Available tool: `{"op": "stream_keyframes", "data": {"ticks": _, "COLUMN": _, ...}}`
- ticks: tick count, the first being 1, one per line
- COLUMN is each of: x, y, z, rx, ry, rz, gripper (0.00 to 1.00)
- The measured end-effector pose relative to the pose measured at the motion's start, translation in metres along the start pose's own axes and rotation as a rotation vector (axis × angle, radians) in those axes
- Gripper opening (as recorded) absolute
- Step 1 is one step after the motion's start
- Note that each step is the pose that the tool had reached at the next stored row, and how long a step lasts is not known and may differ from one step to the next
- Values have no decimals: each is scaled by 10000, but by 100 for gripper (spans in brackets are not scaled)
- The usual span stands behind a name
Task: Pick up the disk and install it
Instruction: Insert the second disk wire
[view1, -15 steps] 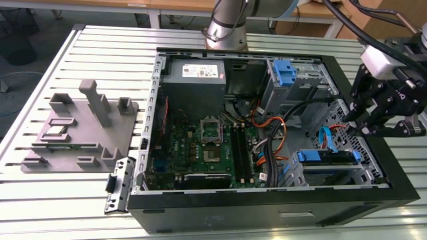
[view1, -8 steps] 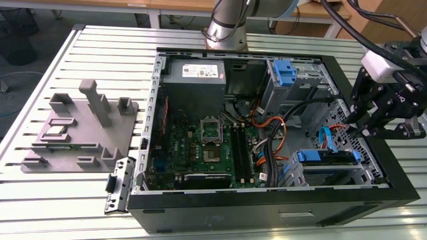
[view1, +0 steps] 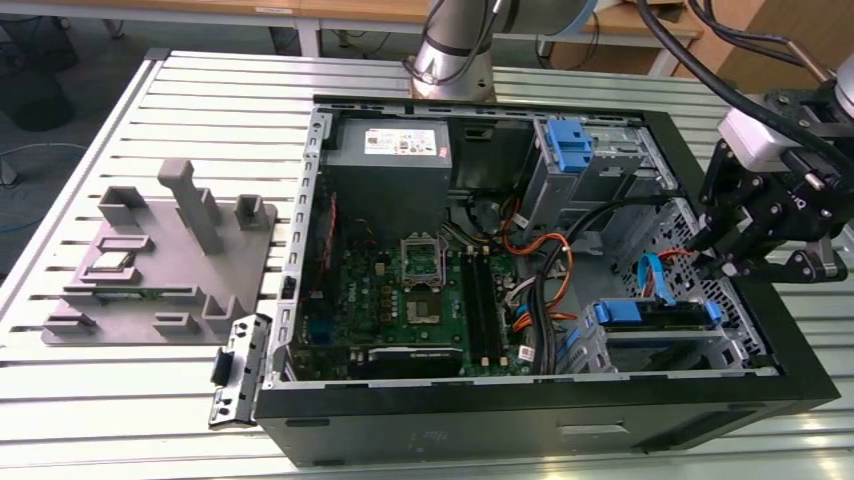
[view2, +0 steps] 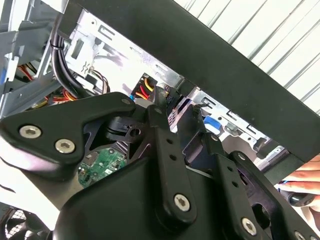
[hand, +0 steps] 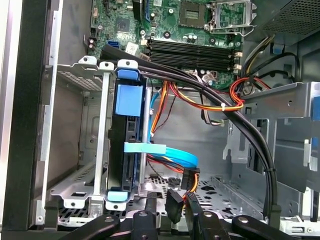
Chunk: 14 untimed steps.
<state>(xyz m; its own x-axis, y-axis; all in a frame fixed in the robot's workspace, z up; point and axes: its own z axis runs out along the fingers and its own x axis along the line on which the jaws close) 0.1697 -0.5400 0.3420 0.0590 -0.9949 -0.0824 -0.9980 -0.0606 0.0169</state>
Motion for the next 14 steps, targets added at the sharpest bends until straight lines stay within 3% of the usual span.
{"op": "stream_keyframes", "data": {"ticks": 6, "x": 14, "y": 16, "z": 13, "rx": -1, "ry": 75, "rz": 32, "gripper": 36}}
{"op": "stream_keyframes", "data": {"ticks": 14, "x": 25, "y": 120, "z": 29, "rx": 4, "ry": 180, "rz": 41, "gripper": 36}}
